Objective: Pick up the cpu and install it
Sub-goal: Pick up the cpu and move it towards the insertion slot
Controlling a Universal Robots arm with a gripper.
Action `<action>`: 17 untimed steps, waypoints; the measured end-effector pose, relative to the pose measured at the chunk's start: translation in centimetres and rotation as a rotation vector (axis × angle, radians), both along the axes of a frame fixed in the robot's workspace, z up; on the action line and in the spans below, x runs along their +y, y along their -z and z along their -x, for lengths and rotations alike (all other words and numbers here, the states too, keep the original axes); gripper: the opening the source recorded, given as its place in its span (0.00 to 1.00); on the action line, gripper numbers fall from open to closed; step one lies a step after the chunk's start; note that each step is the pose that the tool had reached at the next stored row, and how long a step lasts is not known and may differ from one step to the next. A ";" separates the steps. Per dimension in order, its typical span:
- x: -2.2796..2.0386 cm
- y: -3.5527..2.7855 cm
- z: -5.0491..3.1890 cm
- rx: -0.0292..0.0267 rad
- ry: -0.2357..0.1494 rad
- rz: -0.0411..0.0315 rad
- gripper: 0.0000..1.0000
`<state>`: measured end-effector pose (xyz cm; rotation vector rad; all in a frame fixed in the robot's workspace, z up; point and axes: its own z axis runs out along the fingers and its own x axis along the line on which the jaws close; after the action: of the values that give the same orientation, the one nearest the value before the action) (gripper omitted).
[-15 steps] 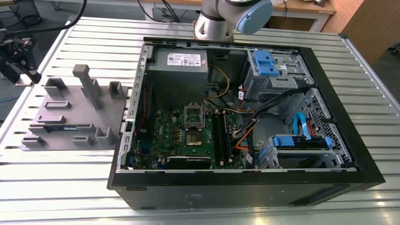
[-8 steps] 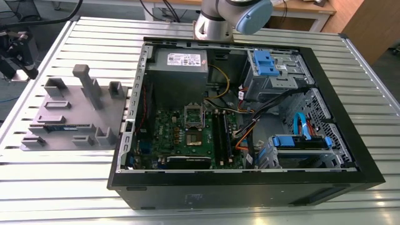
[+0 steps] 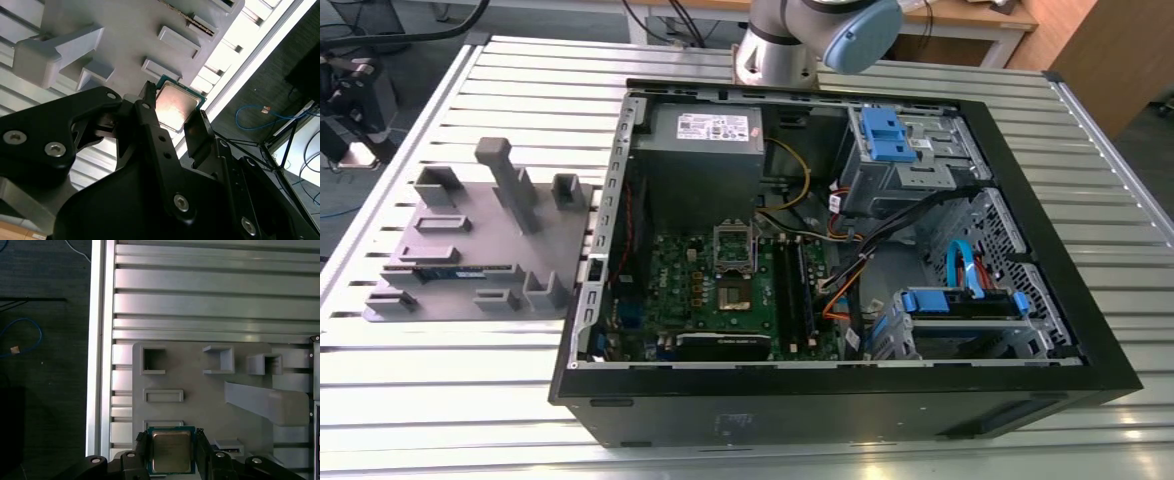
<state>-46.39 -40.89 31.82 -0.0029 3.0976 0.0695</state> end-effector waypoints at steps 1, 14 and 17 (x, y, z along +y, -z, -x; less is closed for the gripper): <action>0.00 0.00 0.00 -0.0001 0.000 0.0000 0.47; 0.00 -0.44 0.00 0.0000 0.000 0.0000 0.47; 0.00 -0.44 0.00 -0.0001 0.000 -0.0001 0.47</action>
<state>-46.39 -40.89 32.26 -0.0029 3.0976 0.0696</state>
